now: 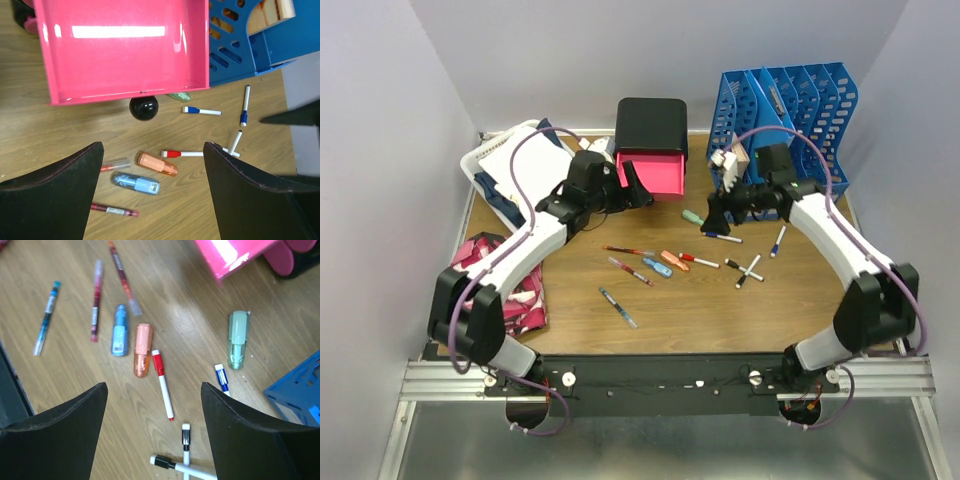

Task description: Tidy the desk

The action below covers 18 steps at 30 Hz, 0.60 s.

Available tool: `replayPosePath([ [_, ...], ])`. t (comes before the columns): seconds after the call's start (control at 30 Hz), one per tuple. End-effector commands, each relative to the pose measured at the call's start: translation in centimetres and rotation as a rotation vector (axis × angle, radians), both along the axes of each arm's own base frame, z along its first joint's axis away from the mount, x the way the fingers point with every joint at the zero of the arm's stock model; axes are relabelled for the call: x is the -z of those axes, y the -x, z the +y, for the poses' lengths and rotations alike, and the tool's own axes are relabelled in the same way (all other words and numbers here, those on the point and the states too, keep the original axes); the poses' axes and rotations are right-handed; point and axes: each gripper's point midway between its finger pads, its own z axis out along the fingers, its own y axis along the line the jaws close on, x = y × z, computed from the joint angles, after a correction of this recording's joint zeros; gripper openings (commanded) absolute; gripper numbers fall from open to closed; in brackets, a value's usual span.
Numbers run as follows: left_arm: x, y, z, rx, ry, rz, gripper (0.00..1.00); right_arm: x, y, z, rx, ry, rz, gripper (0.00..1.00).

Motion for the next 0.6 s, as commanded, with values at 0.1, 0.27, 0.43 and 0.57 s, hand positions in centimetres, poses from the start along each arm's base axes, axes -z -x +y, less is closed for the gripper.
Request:
replayPosePath([
  [0.1,-2.2,3.0,6.0,-0.114,-0.171,-0.129,0.99,3.4,-7.4,-0.2,0.265,0.114,0.088,0.75],
  [0.27,-0.5,5.4,9.1,-0.203,-0.166,-0.099,0.99,6.5,-9.3,0.3,0.28,0.15,0.153,0.68],
  [0.43,1.5,8.3,10.6,-0.222,-0.139,-0.058,0.99,9.5,-11.1,1.0,0.302,0.168,0.21,0.61],
  [0.57,2.4,10.1,11.3,-0.219,-0.133,-0.048,0.99,11.4,-11.8,1.2,0.319,0.187,0.238,0.6],
])
